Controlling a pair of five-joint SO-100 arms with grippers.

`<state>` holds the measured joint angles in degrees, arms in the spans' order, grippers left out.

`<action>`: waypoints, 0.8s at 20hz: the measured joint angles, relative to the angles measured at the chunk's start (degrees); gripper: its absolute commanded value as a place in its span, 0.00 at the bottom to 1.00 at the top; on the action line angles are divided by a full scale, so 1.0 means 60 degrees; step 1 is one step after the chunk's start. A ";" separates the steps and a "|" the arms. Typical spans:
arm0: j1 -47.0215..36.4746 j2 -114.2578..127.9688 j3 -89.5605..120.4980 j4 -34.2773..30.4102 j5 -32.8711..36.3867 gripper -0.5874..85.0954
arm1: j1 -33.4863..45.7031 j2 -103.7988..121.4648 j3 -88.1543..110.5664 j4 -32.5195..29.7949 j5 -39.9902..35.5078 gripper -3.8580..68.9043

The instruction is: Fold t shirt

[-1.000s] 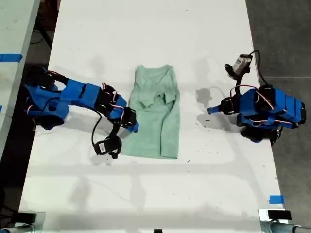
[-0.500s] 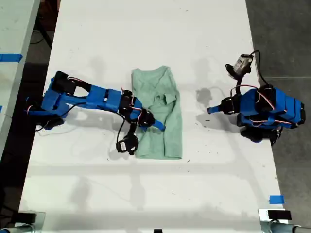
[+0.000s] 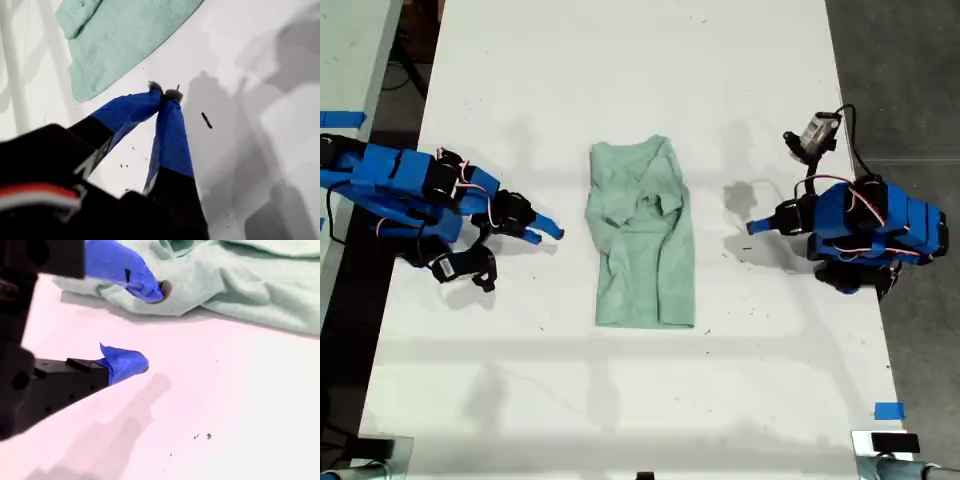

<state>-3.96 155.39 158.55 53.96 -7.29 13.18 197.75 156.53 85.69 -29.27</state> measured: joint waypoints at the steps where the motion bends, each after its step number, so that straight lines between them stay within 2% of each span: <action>1: -0.0088 0.0498 0.0483 0.0015 -0.0015 0.17 | 0.0000 0.0000 0.0000 0.0000 0.0000 0.07; 3: -0.0366 0.1436 0.1143 0.0234 -0.0059 0.12 | 0.0000 0.0000 0.0000 0.0000 0.0000 0.07; 5: -0.0850 0.2930 0.1860 0.0952 -0.0044 0.08 | 0.0000 0.0000 0.0000 0.0000 0.0000 0.07; 8: -0.1216 0.4307 0.2329 0.1084 0.0132 0.08 | 0.0000 0.0000 0.0000 0.0000 0.0000 0.07; 16: -0.1348 0.4248 0.2329 0.1084 0.0132 0.07 | 0.0000 -0.0029 0.0000 0.0000 0.0000 0.07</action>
<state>-12.04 180.88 172.53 60.47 -6.50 13.18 197.58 156.53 85.69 -29.27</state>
